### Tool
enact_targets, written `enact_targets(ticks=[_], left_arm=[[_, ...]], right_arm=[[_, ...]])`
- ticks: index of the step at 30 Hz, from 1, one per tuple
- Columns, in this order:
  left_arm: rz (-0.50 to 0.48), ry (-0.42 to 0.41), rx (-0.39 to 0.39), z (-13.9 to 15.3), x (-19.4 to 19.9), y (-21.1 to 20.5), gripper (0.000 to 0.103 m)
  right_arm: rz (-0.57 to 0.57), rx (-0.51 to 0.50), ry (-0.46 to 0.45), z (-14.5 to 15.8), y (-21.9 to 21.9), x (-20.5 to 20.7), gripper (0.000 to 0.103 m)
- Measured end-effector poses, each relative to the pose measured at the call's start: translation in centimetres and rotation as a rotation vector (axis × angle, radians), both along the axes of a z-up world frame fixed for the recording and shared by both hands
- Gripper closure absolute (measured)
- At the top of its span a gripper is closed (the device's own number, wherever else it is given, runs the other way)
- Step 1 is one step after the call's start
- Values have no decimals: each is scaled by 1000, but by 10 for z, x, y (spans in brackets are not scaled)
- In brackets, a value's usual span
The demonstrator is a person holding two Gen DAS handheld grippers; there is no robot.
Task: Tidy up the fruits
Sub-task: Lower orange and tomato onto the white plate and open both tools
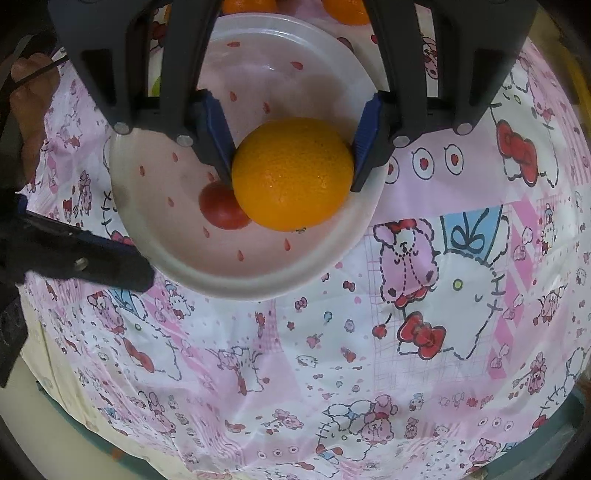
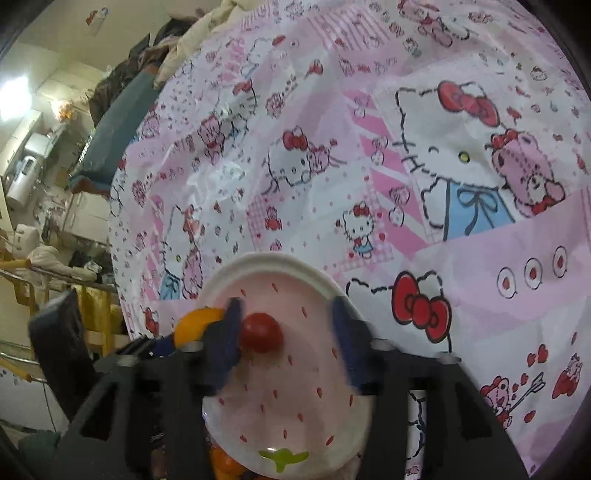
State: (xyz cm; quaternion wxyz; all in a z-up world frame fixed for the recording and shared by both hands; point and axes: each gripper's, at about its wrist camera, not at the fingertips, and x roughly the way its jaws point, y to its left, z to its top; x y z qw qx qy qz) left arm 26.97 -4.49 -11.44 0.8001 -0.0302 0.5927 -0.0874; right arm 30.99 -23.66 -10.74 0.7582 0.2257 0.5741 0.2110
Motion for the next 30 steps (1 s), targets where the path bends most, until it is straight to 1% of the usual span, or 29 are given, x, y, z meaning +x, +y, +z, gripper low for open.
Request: enact_targets(ticks=[1,8,9,11,13,14,16,17,18,19,22,25,30], left_arm=[[2,1,-2,0,0,0,48],[2,-1,3,-1,1,-2,47],[2,0,3,0,1,-2,47],[-5,-1,7,0,2,-3,46],[-14,-3,15,0,2,-5,45],[-15,-3,17,0,3,-5,45],[-15,7,21,-1,4,-6,43],[-16,8,20,-1,3,-6,39],[-9,0,25,1,3,-5,27],[1,-17,19,4,2,-4,21],[17,-44,6,12,1,0,19],[37,-45,-9,16,0,6,18],[52,-94,-24,34,-9,12,18]], right_arm=[[-11,-1,-8,2,-2,0,34],[-42,2,-17,6,-12,3,34],[-44,2,-19,7,-13,3,33],[-51,1,-29,9,-15,2,23],[-60,1,-44,13,-18,2,17],[-63,1,-50,16,-19,2,16],[-62,4,-60,20,-20,1,15],[-61,2,-64,21,-20,1,15],[-61,-1,-71,24,-21,0,15],[-61,-5,-77,25,-21,-1,15],[-67,-9,-83,29,-24,-4,15],[-81,-11,-91,33,-28,-7,15],[-93,-20,-124,47,-32,-20,15]])
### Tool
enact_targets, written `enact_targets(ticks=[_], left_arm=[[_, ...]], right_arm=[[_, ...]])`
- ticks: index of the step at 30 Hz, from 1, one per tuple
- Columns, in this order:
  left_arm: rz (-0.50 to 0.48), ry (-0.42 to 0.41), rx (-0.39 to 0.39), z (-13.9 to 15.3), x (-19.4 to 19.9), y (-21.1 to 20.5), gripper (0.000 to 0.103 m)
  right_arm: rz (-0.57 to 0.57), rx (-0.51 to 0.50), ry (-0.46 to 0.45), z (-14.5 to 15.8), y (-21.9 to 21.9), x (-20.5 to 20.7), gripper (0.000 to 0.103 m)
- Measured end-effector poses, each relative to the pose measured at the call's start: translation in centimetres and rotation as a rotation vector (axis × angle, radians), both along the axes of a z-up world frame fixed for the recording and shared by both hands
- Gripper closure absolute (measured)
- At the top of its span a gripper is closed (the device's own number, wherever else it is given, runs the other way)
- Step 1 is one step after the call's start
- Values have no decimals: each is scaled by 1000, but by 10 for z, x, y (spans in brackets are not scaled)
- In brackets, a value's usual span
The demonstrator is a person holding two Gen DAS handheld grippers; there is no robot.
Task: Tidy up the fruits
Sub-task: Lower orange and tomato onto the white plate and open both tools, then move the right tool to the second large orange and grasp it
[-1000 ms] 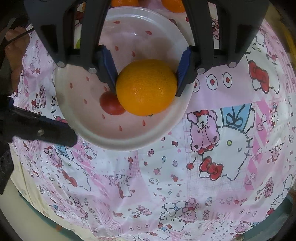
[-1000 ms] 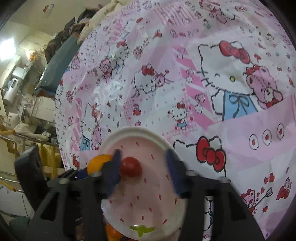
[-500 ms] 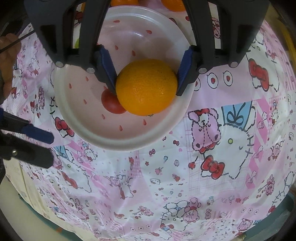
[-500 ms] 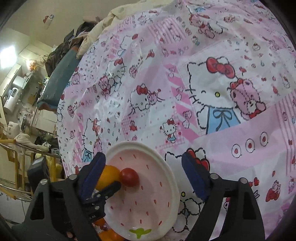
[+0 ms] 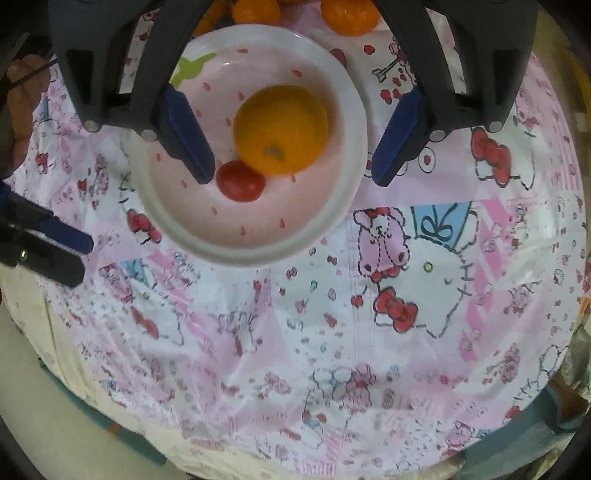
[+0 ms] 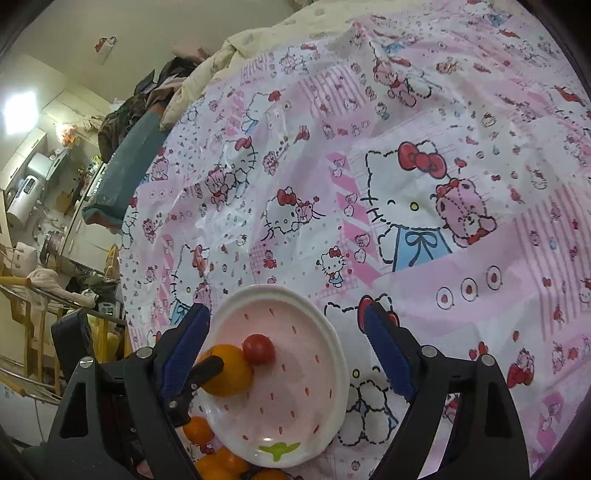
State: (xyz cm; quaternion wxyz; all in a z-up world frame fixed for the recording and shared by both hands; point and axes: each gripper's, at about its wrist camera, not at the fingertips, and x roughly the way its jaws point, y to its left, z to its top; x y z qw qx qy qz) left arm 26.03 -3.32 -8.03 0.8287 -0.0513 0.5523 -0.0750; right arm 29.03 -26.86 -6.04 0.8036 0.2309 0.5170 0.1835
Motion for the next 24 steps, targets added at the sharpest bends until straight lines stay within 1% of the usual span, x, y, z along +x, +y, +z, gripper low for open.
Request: enact_targets(ticks=[2,4,10,12,13,14,16,19,21,24], left_arm=[[3,-35,-6,10,-5,1,18],[21,-83,19,21,-14,3,19],[51,-191,76,50,-40,6,19],[98,-222,39,58,-52,14,19],[132,-230,28,62,-59,19,18],[151,-229,31,63,-63,21,18],[155,-227,49,65,-71,21,12],[159,-232,40,69,-85,23,4],[154,-226,13,70,-92,23,4],[148,-205,9,70,-109,23,4]], right_arm=[[-3,-11,-16,6,-1,-6,15],[-4,-27,-28,12,-2,-12,15],[-3,-44,-71,31,-7,-36,15],[-4,-50,-79,34,-9,-46,15],[-5,-51,-79,35,-11,-51,15],[-11,-75,-79,36,-11,-57,15],[-30,-120,-90,39,-13,-67,15],[-35,-122,-112,45,-14,-87,15],[-26,-127,-123,47,-13,-96,15],[-12,-135,-128,47,-14,-112,15]])
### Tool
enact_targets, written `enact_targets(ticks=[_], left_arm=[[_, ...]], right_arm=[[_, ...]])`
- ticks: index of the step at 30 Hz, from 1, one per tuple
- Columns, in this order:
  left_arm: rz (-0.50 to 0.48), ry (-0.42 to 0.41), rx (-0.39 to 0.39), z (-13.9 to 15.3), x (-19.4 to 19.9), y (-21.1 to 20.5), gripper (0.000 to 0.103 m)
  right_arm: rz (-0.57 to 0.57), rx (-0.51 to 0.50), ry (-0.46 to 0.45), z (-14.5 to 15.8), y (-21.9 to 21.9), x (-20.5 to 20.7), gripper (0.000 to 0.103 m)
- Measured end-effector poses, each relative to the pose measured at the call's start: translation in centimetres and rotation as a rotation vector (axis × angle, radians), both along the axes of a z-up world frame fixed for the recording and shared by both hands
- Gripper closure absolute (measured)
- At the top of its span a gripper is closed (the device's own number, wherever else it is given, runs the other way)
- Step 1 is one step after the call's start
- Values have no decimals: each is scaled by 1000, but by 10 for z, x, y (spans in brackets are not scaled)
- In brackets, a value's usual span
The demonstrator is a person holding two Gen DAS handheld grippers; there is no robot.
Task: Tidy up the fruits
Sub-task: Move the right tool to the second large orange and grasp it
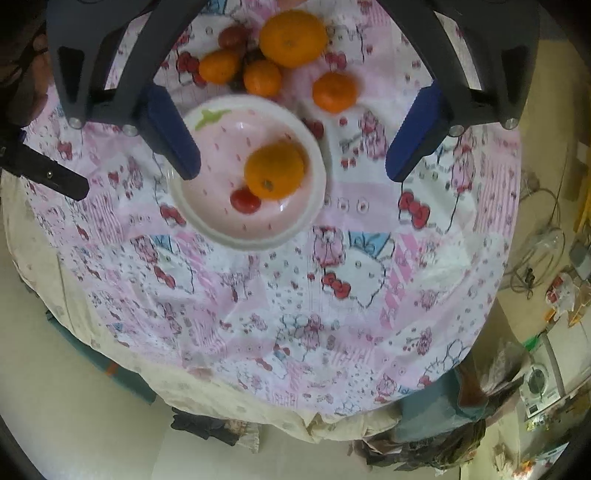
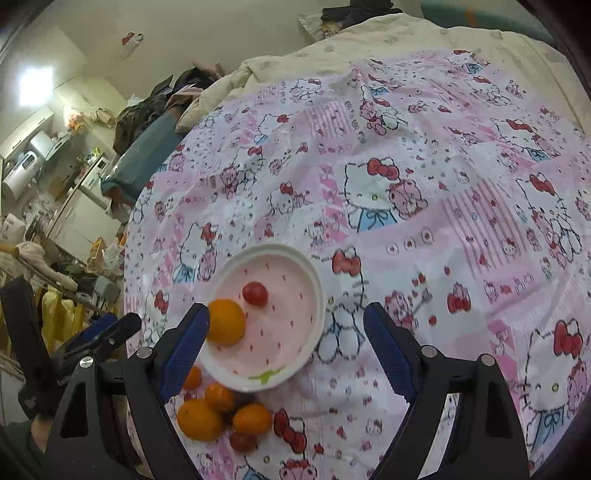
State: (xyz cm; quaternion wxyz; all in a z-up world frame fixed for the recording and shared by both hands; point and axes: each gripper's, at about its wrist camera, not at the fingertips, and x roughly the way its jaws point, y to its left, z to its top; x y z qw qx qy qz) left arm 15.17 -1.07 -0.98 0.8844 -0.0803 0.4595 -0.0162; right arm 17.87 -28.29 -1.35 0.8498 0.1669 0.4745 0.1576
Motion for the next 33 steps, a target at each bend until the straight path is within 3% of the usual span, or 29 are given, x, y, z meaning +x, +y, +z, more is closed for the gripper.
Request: enact_targets(ticks=[7,14,20,33], left_arm=[[4,14,60,5,-40,2,4],[70,57,57,0,-60,27,4],[122,64,40,-4,-59,44,4],[185,105,4,-15,-58,70,4]], right_arm=[[-5,-10,43,-13,-4,-31,15],[57,25,195,-48,11,-39,16],[129,53,348,-86,44,-32,26],[281,-59,436,-120,102,-30,42]])
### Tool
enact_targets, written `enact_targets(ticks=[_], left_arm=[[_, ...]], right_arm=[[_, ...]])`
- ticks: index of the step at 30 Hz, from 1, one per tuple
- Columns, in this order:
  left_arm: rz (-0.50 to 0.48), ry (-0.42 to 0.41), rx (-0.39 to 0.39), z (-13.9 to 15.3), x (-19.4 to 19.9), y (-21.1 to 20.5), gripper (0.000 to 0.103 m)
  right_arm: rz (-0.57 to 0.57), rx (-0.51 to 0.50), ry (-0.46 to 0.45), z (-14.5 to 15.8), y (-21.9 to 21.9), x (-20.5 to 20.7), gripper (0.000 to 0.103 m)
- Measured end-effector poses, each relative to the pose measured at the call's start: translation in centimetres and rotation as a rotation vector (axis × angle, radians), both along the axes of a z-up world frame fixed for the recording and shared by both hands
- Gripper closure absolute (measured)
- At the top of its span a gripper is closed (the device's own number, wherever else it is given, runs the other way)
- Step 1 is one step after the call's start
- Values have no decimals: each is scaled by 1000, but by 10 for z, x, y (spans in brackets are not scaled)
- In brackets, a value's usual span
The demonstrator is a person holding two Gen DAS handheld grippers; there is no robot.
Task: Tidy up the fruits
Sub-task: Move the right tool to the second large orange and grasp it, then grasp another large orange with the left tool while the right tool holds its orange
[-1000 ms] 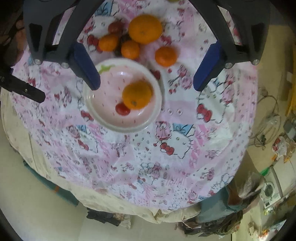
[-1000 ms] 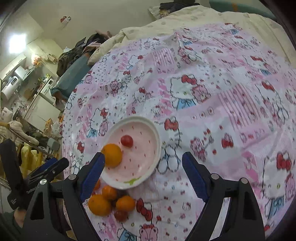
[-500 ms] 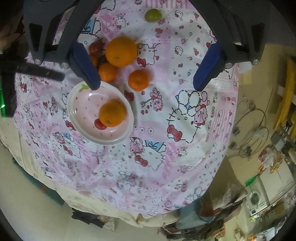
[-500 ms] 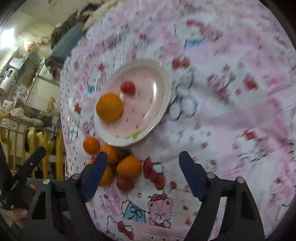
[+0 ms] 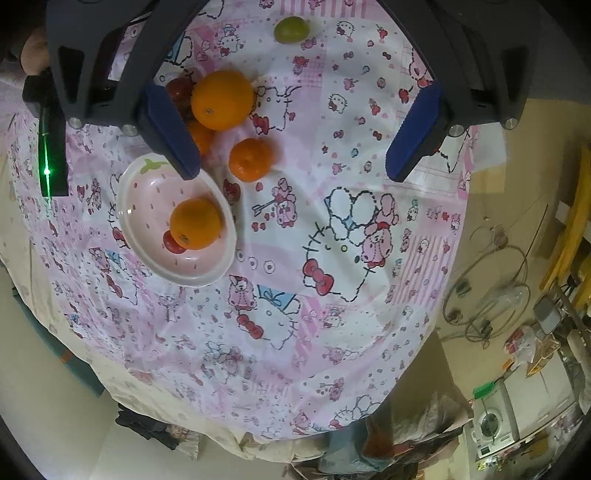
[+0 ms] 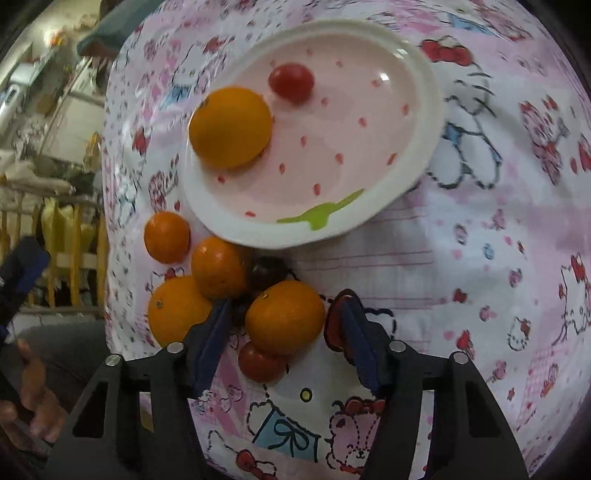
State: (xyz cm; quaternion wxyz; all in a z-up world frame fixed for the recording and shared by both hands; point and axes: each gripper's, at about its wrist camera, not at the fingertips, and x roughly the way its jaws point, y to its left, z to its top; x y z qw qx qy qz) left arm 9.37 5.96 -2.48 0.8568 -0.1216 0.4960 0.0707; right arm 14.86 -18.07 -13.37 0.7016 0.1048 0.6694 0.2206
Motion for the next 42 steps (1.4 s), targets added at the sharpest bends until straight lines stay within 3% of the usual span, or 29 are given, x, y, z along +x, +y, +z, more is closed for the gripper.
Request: enact_targets(ticks=[4,9,16,24,33,38,41,42], left_arm=[[6,21,4,-7,-1,5,4],[11,39,-3,-12,-2,7,4],[-72,82,2,-23,1,-16,4],[-288,241,-1,-57,2,-74,4],[-338,377,52,-92,7,-102,5],[-345,401,47,-101,12,-108,21],[-358,413,55,-107,11,-113,35],[-371,408,46,-106,11,-114,44]], right_arm=[[43,-33,-5,0,5,-2,57],[57,-18,-9,7,-2,-2,57],[11,1,-46,22,-22,-3,57],[-114,30,-114,46,-62,0,57],[-150,59,-133,57,-75,2,57],[-178,68,-133,60,-88,-1,57],[-191,72,-132,61,-92,-1,57],[-192,73,-133,61,-92,-1,57]])
